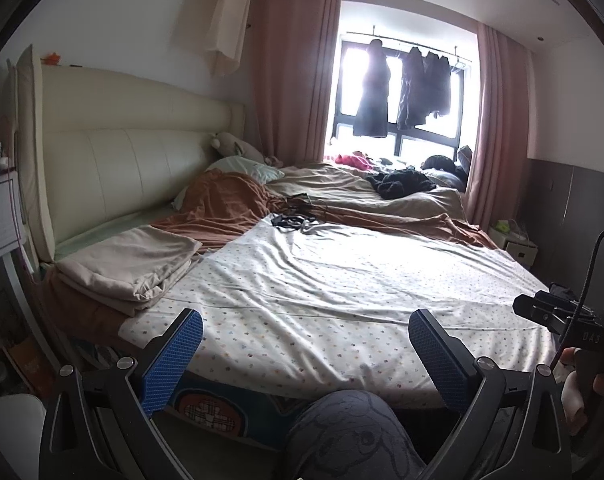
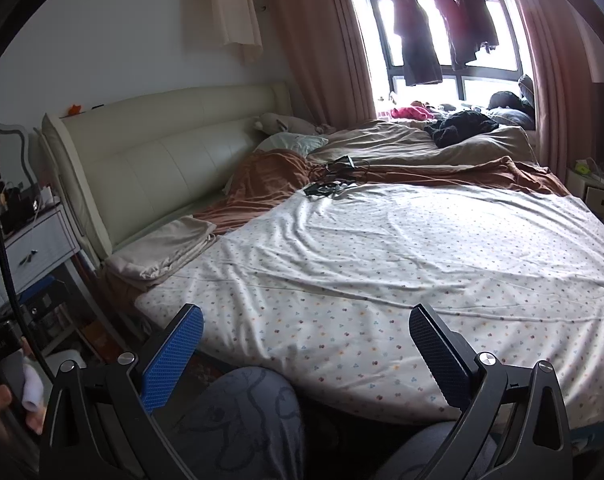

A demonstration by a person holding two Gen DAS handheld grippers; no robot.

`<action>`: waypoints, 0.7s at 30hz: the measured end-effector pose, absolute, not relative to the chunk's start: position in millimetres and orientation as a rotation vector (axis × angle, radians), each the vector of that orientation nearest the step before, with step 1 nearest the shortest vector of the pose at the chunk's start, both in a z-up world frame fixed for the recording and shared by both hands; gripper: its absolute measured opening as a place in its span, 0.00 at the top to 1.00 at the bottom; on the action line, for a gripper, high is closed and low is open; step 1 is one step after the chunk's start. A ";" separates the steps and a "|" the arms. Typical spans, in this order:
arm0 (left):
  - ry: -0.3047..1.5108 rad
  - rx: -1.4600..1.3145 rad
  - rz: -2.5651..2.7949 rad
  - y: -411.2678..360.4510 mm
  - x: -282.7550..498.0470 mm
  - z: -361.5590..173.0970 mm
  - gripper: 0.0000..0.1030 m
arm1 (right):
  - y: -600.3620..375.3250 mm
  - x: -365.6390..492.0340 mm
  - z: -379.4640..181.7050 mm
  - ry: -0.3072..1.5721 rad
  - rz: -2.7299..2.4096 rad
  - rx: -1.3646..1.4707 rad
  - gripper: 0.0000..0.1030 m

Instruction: Fold large clothes

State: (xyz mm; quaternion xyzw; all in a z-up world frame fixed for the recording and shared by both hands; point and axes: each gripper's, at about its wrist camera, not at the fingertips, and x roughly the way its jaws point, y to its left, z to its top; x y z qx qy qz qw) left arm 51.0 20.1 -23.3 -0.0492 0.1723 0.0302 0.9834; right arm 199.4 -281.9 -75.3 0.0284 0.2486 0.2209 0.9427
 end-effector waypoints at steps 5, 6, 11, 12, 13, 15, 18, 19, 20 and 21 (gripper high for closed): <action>0.340 -0.097 0.067 20.5 50.3 -20.4 0.00 | -281.1 199.2 -75.7 0.507 0.455 0.055 0.00; 0.339 -0.098 0.066 20.2 50.2 -20.3 0.00 | -281.3 199.7 -75.8 0.508 0.456 0.054 0.00; 0.339 -0.083 0.069 17.0 51.1 -20.3 0.00 | -281.1 199.2 -76.1 0.514 0.457 0.055 0.00; 0.340 -0.081 0.071 15.6 51.4 -20.5 0.00 | -281.5 199.5 -76.2 0.516 0.456 0.056 0.00; 0.340 -0.080 0.072 14.8 51.5 -20.8 0.00 | -282.2 199.7 -76.3 0.516 0.455 0.056 0.00; 0.341 -0.079 0.073 14.1 51.7 -21.3 0.00 | -283.4 198.2 -76.1 0.514 0.453 0.059 0.00; 0.344 -0.072 0.082 13.4 52.8 -21.5 0.00 | -285.5 197.7 -74.8 0.509 0.449 0.063 0.00; 0.343 -0.071 0.084 13.3 53.1 -20.9 0.00 | -285.9 197.2 -73.8 0.506 0.447 0.065 0.00; 0.342 -0.070 0.084 12.9 53.2 -20.1 0.00 | -286.2 196.5 -72.6 0.504 0.446 0.068 0.00; 0.340 -0.069 0.083 12.4 52.9 -19.6 0.00 | -286.8 196.0 -72.2 0.502 0.446 0.070 0.00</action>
